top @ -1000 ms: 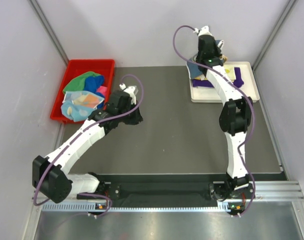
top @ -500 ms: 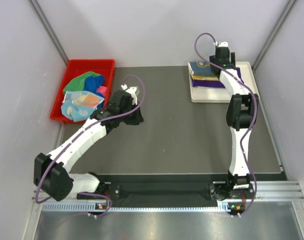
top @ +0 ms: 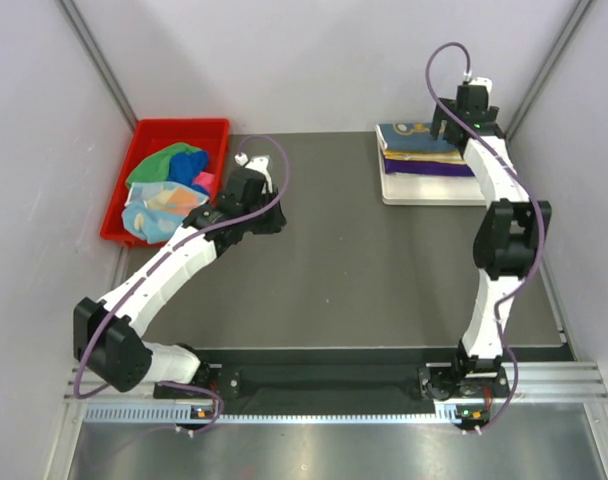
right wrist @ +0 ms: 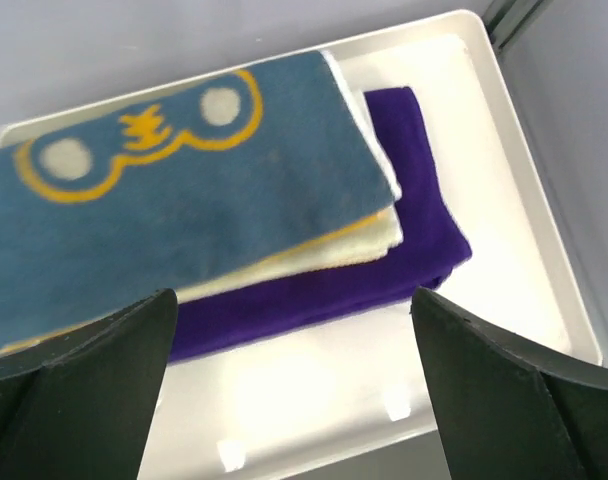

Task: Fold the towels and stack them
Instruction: Neatly place the folded towel into the bin, then grab crumpled towel, then move the towel to the center of the board

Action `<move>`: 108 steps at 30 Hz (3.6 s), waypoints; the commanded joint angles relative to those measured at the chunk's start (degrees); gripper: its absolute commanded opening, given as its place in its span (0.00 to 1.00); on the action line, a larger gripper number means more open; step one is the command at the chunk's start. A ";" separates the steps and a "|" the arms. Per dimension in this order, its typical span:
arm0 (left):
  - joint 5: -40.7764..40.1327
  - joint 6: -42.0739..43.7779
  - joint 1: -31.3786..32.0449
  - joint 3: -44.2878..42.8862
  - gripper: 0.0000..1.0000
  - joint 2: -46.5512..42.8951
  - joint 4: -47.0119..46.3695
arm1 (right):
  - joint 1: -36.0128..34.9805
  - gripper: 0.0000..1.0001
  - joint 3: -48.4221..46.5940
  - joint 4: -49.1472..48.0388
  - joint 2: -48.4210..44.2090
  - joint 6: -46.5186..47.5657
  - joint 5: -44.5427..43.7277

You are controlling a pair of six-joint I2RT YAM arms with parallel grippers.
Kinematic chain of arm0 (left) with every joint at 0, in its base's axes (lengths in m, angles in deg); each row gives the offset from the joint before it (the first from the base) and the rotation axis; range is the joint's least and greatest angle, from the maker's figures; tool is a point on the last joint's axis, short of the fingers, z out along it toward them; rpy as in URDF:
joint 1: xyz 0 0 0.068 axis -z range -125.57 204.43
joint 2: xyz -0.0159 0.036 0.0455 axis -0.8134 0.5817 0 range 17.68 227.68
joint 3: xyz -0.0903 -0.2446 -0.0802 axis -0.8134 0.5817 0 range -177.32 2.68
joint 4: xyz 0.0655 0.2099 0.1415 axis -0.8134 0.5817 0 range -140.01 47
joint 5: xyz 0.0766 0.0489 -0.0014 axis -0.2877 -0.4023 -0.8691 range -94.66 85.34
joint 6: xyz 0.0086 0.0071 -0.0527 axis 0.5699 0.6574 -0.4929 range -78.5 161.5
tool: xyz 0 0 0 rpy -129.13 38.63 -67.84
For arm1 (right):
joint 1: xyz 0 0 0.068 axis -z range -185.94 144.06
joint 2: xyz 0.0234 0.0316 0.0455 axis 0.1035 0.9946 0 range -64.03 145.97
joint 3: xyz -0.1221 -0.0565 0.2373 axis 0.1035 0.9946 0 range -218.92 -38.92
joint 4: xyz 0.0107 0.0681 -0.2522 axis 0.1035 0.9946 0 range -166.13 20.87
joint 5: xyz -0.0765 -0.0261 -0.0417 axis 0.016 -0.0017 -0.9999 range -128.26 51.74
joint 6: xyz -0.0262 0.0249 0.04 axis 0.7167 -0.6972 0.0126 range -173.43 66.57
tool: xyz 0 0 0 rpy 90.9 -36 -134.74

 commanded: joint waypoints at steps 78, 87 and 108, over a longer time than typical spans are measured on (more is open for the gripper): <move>-18.77 -0.70 -7.30 -1.03 0.00 -6.50 -23.88 | -28.87 1.00 46.03 -14.39 -38.51 -11.34 9.05; -12.67 -5.08 15.90 4.40 0.00 2.55 -24.31 | -25.35 1.00 50.95 -11.04 -44.58 -12.31 4.29; -38.28 -37.26 49.68 20.85 0.47 -8.40 -11.70 | -31.93 1.00 64.93 -14.03 -46.17 -14.68 2.45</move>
